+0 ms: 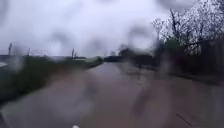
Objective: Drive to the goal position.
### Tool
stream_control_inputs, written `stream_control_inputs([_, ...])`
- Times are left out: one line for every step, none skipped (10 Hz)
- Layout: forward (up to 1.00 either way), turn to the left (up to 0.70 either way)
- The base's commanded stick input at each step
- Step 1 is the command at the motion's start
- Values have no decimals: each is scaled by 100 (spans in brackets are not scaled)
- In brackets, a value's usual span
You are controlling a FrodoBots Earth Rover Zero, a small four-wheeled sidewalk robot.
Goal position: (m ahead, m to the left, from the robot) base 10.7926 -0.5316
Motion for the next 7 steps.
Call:
stream_control_inputs([70,0])
stream_control_inputs([70,0])
stream_control_inputs([70,0])
stream_control_inputs([70,0])
stream_control_inputs([70,0])
stream_control_inputs([70,0])
stream_control_inputs([70,0])
